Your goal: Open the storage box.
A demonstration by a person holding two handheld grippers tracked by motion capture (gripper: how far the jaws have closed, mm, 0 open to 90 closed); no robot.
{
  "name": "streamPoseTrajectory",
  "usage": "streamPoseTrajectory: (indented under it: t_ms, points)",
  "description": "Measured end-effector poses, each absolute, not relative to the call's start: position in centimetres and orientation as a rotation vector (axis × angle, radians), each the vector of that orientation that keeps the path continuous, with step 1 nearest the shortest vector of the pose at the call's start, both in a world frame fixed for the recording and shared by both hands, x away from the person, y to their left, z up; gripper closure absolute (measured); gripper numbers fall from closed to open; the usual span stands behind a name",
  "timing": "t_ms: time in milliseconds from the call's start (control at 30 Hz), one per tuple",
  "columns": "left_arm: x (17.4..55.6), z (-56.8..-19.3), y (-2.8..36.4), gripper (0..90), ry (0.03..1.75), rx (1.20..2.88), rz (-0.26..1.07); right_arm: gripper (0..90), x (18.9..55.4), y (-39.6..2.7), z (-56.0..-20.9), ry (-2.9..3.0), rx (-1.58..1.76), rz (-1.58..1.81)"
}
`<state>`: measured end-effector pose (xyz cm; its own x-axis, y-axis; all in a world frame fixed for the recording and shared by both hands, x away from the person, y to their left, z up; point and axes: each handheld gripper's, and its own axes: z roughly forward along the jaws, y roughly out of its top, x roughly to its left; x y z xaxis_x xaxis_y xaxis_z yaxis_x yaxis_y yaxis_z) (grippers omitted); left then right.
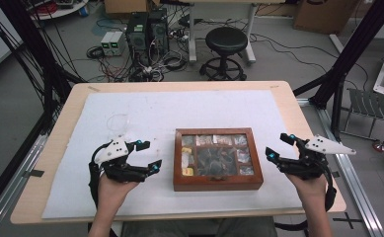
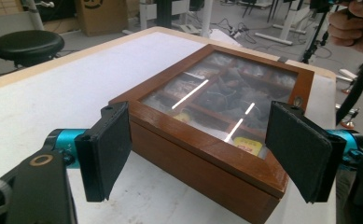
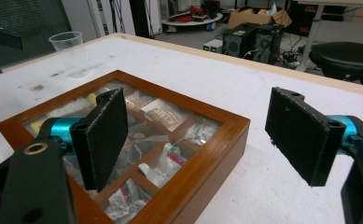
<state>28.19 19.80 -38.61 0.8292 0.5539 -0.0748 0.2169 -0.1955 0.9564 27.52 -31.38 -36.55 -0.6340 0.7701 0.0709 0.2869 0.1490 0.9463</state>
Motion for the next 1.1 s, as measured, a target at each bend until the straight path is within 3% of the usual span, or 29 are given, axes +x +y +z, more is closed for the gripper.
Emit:
streamPoseTrajectory:
  t_ms: [1100]
  points:
    - [27.2,-43.3,16.0,23.5,0.537,1.981,0.171,21.9,27.4,-32.2,-36.5,1.974,1.014,1.475]
